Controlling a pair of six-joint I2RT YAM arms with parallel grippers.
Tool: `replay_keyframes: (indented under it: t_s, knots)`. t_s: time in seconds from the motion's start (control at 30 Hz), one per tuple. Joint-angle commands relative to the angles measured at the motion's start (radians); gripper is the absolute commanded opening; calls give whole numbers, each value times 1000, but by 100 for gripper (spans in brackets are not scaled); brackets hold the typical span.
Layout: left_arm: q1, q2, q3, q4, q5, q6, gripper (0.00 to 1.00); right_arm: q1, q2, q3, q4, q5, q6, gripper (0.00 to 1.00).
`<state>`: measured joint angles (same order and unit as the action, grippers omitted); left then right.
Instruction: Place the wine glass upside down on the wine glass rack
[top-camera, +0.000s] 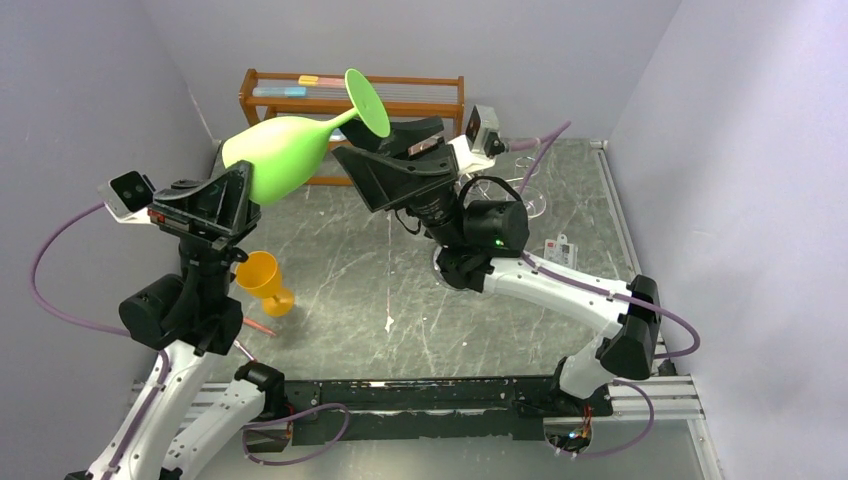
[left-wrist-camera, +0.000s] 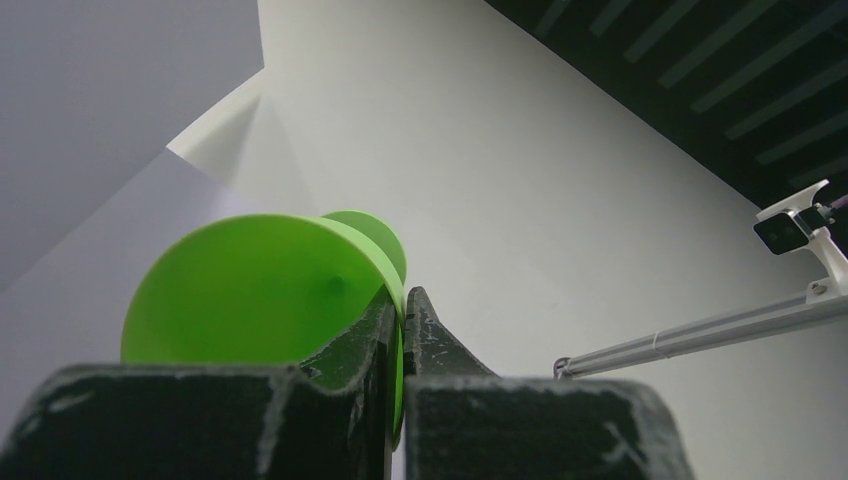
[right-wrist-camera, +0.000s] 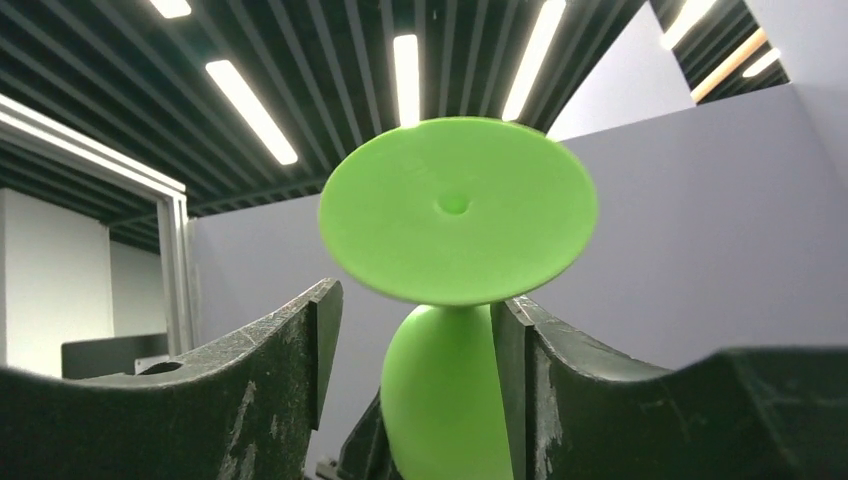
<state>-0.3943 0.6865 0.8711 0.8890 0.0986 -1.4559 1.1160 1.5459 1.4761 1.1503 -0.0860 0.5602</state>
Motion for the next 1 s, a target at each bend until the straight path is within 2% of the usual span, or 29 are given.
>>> replay_keyframes:
  t_s: [0.0, 0.2, 0.5, 0.57, 0.67, 0.73, 0.9, 0.97]
  knots:
    - [7, -31, -7, 12, -6, -14, 5, 8, 22, 52, 44, 83, -10, 57]
    - [6, -41, -12, -7, 23, 6, 5, 10, 39, 93, 5, 83, 5, 43]
    - [6, -53, -3, -63, 43, 47, 5, 15, 69, 136, -6, 51, 21, 31]
    - [7, -55, -9, -71, 45, 44, 5, 15, 67, 136, -7, 48, 18, 24]
    - [6, -71, -17, -118, 49, 48, 7, 15, 62, 138, -23, 53, 2, 6]
    - [6, -88, -15, -175, 44, 63, 19, 15, 57, 139, -31, 54, -11, 0]
    - [6, -146, -6, -344, 11, 132, 55, 15, 25, 100, -34, 82, -43, 0]
    - [6, -176, 8, -437, -8, 177, 65, 15, 5, 72, -32, 83, -56, 0]
